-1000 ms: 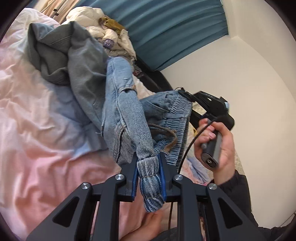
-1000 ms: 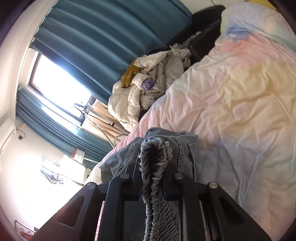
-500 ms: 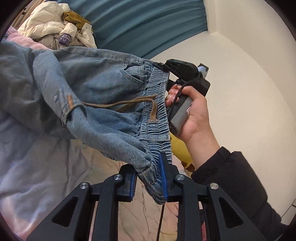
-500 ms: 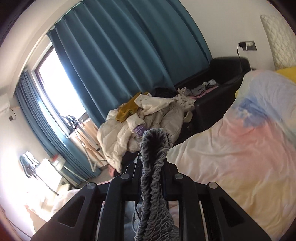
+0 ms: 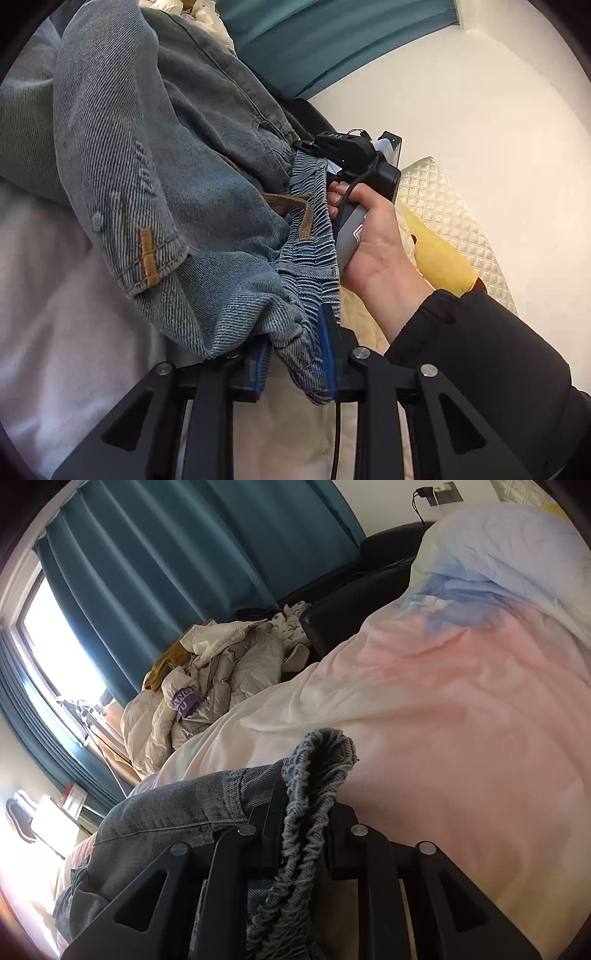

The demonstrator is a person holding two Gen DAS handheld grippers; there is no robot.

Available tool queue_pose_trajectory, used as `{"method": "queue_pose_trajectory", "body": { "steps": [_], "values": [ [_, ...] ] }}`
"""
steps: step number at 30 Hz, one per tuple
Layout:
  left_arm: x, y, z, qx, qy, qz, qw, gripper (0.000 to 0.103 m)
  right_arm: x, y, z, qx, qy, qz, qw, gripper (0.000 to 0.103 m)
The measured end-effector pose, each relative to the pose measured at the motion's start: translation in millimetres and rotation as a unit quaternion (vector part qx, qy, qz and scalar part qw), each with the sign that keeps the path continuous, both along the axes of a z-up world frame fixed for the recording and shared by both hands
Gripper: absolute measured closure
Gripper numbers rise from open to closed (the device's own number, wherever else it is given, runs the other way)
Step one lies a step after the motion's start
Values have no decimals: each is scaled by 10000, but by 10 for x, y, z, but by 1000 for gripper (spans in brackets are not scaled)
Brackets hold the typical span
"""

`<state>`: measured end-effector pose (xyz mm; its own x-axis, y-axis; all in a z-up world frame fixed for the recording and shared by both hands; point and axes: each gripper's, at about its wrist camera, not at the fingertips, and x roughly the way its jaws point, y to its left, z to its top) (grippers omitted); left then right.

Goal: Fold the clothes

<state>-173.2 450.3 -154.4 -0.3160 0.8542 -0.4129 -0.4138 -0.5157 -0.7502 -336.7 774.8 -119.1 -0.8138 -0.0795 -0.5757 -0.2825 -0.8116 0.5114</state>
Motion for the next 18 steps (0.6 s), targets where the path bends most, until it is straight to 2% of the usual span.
{"method": "queue_pose_trajectory", "body": {
  "steps": [3,5,8,12,18],
  "values": [
    [-31,-59,80,-412,190,-195,9988,71,101,11,106,-36,-100,-119,9999,66],
    [29,-36,162,-783,319,-284,9960,68,216,-29,230,-17,-164,-189,9997,62],
    [160,-232,319,-1089,572,-234,9921,59,511,-118,406,61,-186,-352,9992,61],
    [393,-489,631,-1340,837,59,9874,58,925,-320,631,127,-167,-440,9988,61],
    [730,-947,1126,-1717,1277,307,9764,58,1472,-925,1030,51,13,-98,9999,61]
  ]
}}
